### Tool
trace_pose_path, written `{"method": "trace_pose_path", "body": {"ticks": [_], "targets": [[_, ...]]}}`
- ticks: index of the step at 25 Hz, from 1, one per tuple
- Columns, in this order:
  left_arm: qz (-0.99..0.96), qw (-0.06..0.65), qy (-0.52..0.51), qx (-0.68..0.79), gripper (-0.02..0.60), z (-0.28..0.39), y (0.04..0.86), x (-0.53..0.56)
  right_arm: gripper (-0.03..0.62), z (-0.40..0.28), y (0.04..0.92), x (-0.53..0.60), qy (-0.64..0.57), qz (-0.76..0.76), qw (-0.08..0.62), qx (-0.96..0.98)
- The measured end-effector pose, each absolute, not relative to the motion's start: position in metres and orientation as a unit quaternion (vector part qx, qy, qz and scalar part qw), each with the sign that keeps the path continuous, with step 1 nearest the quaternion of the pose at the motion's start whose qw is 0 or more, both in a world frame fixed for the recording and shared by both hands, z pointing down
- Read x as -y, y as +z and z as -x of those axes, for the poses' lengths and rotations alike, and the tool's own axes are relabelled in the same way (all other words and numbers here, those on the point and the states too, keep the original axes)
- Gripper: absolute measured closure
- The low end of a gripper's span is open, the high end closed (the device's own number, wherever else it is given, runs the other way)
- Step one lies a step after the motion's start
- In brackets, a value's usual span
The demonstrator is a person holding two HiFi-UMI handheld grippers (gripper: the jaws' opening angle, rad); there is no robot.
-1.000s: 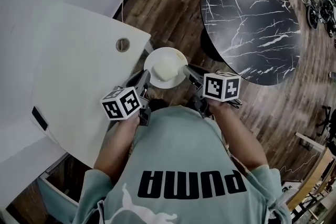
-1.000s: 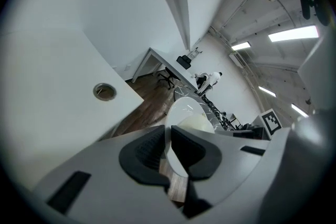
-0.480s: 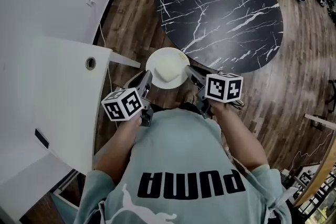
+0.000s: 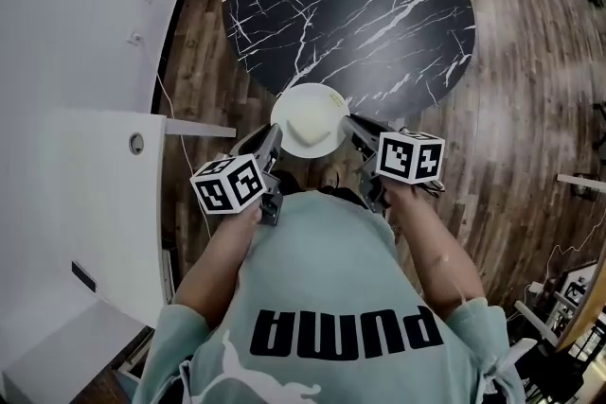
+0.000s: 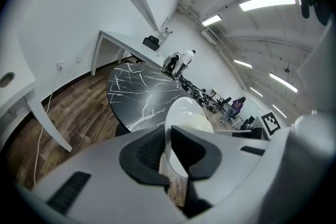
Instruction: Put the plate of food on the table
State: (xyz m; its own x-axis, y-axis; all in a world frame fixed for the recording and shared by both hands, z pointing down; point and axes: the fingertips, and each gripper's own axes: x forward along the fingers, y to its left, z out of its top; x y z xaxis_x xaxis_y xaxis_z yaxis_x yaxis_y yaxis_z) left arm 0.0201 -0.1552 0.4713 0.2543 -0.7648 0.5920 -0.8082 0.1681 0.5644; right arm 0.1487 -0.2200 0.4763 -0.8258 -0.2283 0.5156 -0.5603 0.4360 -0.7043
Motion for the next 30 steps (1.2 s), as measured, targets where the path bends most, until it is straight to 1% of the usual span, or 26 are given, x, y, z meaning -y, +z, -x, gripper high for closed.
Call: {"method": "trace_pose_path", "body": {"ticks": [4, 9, 18, 30], "targets": [[-0.664, 0.457, 0.044, 0.590, 0.538, -0.042, 0.471, 0.174, 0.554, -0.174, 0.479, 0.231, 0.489, -0.266, 0.151, 0.817], [-0.680, 0.463, 0.060, 0.566, 0.537, -0.059, 0.479, 0.205, 0.554, -0.194, 0.488, 0.254, 0.502, -0.302, 0.144, 0.798], [-0.702, 0.490, 0.098, 0.508, 0.537, -0.087, 0.514, 0.275, 0.553, -0.225, 0.517, 0.311, 0.519, -0.359, 0.166, 0.758], [-0.704, 0.522, 0.152, 0.457, 0.537, -0.103, 0.560, 0.337, 0.553, -0.243, 0.564, 0.362, 0.556, -0.398, 0.188, 0.705]]}}
